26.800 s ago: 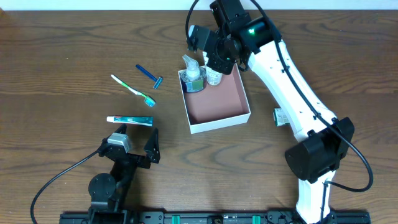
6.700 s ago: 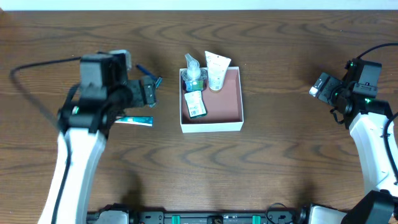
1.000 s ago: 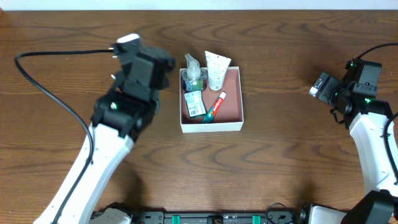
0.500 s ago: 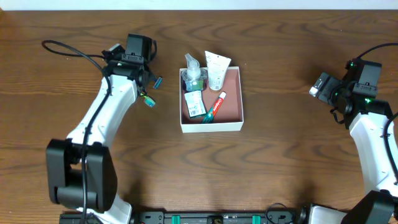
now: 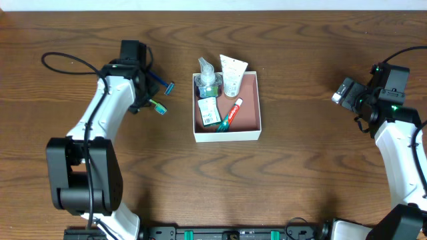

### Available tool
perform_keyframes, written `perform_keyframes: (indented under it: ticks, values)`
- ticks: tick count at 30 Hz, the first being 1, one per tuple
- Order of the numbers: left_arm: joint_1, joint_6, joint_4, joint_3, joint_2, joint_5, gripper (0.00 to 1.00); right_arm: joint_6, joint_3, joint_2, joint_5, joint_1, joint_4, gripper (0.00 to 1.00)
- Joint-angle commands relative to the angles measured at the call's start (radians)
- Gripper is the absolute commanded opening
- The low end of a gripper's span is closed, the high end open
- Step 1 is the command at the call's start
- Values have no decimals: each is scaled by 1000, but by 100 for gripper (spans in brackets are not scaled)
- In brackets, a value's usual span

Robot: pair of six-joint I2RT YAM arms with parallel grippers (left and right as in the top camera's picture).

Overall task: Pack container
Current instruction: 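Carry the toothpaste tube into the box and release it, then move the left gripper to the green toothbrush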

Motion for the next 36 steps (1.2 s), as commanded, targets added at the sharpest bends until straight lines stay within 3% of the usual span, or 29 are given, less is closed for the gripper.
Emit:
perform_keyframes:
  ticks: [1, 7, 36]
  values:
    - [32, 34, -58, 71, 40, 35, 57, -8, 13, -15, 10, -10, -1, 99]
    - [51, 75, -129, 166, 124, 36, 56, -8, 13, -15, 10, -10, -2, 99]
    - [50, 86, -33, 173, 284, 36, 54, -8, 13, -15, 10, -10, -1, 99]
